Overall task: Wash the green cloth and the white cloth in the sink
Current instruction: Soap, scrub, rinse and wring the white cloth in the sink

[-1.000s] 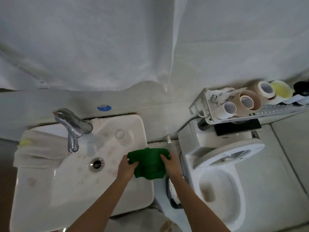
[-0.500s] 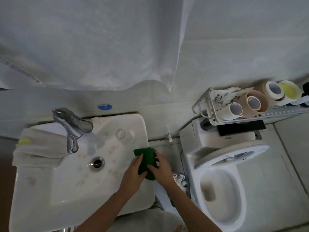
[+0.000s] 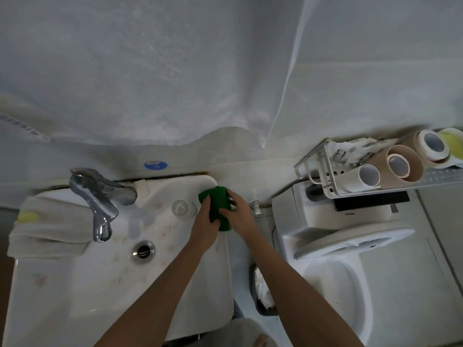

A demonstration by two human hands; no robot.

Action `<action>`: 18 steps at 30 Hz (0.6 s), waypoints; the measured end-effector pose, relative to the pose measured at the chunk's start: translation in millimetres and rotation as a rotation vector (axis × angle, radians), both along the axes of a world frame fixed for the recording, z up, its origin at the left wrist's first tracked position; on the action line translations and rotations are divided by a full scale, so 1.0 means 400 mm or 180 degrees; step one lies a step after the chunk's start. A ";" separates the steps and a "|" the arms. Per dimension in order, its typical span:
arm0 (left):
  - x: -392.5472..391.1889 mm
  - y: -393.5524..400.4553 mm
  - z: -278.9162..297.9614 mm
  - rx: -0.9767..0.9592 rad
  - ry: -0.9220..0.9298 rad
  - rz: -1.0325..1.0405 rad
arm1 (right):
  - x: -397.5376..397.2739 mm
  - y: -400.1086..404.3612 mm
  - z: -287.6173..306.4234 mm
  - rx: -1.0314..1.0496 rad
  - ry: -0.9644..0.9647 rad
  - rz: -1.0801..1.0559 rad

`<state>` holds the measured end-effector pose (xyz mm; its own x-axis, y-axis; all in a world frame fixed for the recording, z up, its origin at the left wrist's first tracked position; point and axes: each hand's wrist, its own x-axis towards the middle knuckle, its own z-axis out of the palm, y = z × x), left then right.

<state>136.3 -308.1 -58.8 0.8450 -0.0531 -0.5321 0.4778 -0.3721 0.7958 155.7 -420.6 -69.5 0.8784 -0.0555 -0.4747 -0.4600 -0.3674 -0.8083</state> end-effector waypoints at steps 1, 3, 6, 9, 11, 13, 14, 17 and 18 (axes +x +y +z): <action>0.005 -0.010 0.005 0.0012 0.0010 0.0052 | 0.006 0.001 0.000 0.0001 0.0005 -0.0021; 0.012 -0.027 0.013 0.0057 -0.0010 0.0144 | 0.008 0.005 -0.001 -0.0041 -0.0016 -0.0069; 0.003 -0.031 0.024 0.0132 -0.0044 0.0127 | -0.016 0.009 0.006 -0.0149 -0.0047 -0.0204; -0.040 -0.008 0.044 0.0136 -0.0053 0.0044 | -0.064 0.017 0.019 -0.0214 -0.0107 -0.0295; -0.080 0.027 0.057 0.0148 -0.0036 0.0029 | -0.104 0.033 0.030 -0.0279 -0.0166 -0.0348; -0.127 0.086 0.062 0.0135 -0.0004 -0.0015 | -0.147 0.062 0.044 -0.0492 -0.0312 -0.0452; -0.149 0.121 0.062 0.0139 -0.0004 -0.0041 | -0.167 0.079 0.051 -0.0643 -0.0449 -0.0527; -0.202 0.240 0.054 0.0165 -0.0028 -0.0029 | -0.219 0.153 0.086 -0.0835 -0.0619 -0.0755; -0.217 0.286 0.055 0.0137 -0.0039 0.0001 | -0.232 0.187 0.096 -0.0782 -0.0554 -0.0807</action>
